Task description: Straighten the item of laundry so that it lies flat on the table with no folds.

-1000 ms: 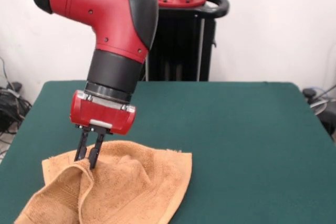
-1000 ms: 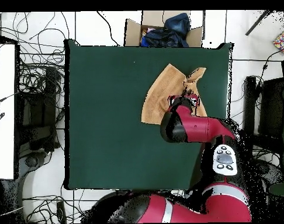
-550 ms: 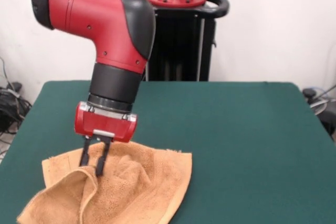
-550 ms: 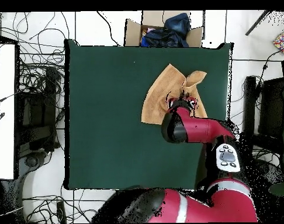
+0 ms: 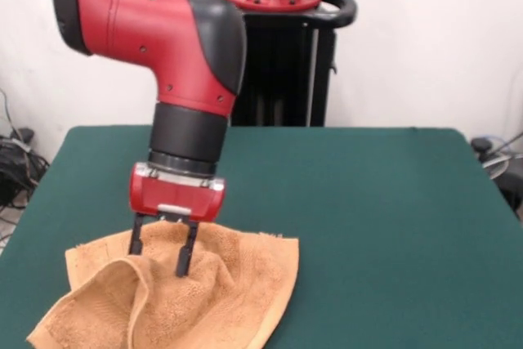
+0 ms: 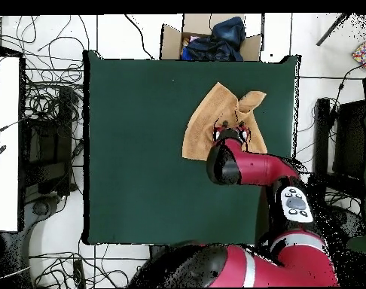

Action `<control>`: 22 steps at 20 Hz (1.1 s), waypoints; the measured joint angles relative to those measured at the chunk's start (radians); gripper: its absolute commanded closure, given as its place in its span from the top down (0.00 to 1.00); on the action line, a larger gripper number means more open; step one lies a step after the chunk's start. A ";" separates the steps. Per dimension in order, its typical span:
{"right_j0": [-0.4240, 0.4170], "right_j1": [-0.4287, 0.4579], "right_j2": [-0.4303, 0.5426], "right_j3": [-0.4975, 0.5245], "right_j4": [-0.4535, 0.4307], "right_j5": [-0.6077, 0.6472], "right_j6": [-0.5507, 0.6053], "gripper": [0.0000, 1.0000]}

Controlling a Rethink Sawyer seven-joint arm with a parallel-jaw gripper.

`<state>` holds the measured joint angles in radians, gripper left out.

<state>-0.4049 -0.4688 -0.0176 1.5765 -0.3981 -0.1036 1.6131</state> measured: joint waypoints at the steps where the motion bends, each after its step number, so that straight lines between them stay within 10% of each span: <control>1: 0.010 -0.014 0.000 0.012 0.009 0.010 0.000 1.00; 12: 0.047 -0.133 0.020 0.100 0.066 0.286 0.000 1.00; 22: 0.007 -0.048 0.090 0.095 0.039 0.297 0.000 1.00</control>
<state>-0.3974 -0.5172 0.0721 1.6720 -0.3590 0.1933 1.6131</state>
